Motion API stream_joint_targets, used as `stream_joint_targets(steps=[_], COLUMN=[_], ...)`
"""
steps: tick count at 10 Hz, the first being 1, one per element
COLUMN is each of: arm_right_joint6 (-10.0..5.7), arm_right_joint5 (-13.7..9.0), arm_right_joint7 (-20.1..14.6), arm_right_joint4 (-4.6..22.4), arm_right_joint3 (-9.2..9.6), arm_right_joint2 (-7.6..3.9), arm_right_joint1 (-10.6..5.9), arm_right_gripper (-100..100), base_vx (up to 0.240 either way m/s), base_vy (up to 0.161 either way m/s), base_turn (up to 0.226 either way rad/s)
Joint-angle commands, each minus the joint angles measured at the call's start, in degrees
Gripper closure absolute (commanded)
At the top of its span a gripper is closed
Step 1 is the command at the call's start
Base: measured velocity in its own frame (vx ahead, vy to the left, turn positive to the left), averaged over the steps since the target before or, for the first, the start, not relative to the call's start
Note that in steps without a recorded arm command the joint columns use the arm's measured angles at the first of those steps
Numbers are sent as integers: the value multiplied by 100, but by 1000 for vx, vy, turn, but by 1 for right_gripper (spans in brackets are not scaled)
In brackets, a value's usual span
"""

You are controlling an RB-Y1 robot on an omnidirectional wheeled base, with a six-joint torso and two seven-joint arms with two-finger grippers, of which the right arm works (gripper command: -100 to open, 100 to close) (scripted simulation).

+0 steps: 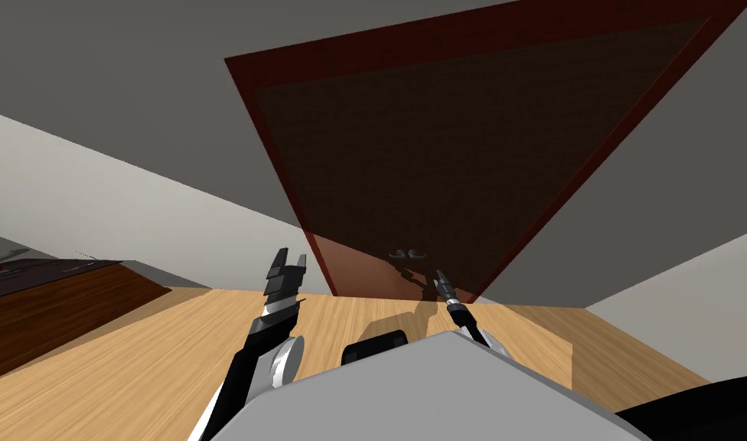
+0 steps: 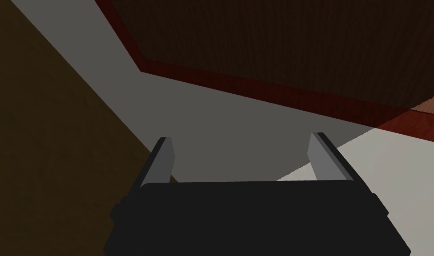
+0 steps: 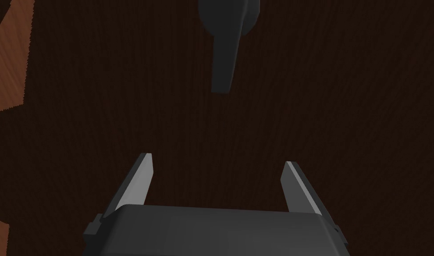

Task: Pull the door open

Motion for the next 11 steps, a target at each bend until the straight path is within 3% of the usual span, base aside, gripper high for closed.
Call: stream_joint_targets(steps=[1,5,9,11], arm_right_joint6=[-4,33,-6,-6], arm_right_joint5=[-88,-128,-5,-5], arm_right_joint7=[64,129,163,163], arm_right_joint4=[140,184,95,95], arm_right_joint3=[-160,-207,79,79], arm_right_joint2=[-113,-109,199,199], arm_right_joint1=[77,37,-300,-300], arm_right_gripper=[-100,-100,-100,-100], base_vx=[47,126,186,114], base_vy=[-82,-86,-19,73], base_turn=[-127,-15,134,51])
